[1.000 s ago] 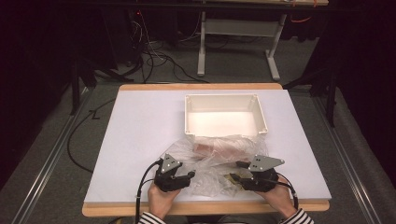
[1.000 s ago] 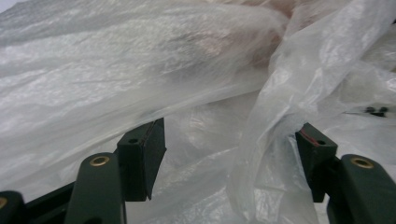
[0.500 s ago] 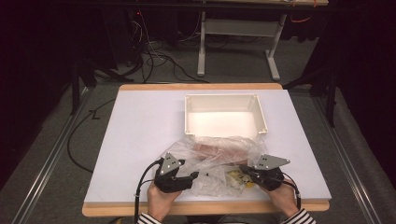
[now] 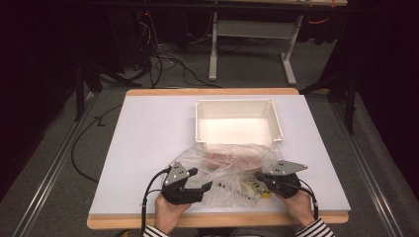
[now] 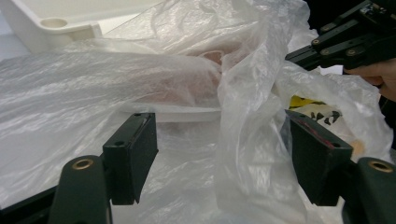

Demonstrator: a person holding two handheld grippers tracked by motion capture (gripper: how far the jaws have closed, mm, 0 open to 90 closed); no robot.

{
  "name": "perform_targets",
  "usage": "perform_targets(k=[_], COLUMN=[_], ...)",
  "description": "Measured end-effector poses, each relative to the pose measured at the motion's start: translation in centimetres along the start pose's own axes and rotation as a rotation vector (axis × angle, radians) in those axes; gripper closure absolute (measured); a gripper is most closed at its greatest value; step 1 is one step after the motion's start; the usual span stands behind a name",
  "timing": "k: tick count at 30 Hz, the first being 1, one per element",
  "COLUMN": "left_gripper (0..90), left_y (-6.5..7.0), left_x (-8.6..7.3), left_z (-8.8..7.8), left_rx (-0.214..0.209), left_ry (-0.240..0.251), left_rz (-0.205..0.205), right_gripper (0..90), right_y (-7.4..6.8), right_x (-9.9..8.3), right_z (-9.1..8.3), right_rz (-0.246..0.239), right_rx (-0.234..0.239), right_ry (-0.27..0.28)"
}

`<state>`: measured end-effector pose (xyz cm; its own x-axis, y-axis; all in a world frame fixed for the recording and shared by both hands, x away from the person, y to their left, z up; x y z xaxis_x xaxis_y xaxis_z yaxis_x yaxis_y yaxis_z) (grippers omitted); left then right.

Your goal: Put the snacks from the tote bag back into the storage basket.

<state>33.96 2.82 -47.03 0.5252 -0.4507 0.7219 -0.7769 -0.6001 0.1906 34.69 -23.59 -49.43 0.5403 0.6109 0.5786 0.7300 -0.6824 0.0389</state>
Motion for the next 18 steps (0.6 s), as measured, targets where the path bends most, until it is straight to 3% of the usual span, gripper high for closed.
perform_targets(k=[4, 8, 12, 18], left_gripper=[28.6, 28.3, 28.2, 30.1], left_y=[0.5, 0.6, 0.6, -1.7], left_x=[0.2, 0.6, 0.8, 0.3], left_z=[0.4, 0.1, -0.6, -1.2], left_rx=[0.003, -0.005, 0.017, 0.096], left_ry=[-0.012, 0.01, 0.037, 0.054], left_rz=[0.02, 0.014, 0.008, -0.086], right_gripper=[90.0, 90.0, 90.0, 90.0], right_y=[-0.1, 0.2, 0.7, 1.4], right_x=[0.2, 0.0, -0.4, -0.9], right_z=[0.2, -0.1, -0.6, -1.2], right_rz=[-0.006, 0.007, 0.022, 0.048], right_rx=[-0.001, -0.003, -0.012, -0.02], right_ry=[0.003, 0.007, 0.009, 0.036])
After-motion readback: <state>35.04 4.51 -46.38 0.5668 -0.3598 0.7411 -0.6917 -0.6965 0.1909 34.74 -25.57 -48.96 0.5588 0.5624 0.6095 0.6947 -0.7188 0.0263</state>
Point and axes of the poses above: each handheld gripper's, and its own axes: z roughly forward along the jaws, x roughly out of its top, y roughly to its right, the point moved 6 cm from there along z, roughly forward along the jaws, and after that the axes turned 15 degrees about -y, right-handed, at the moved point
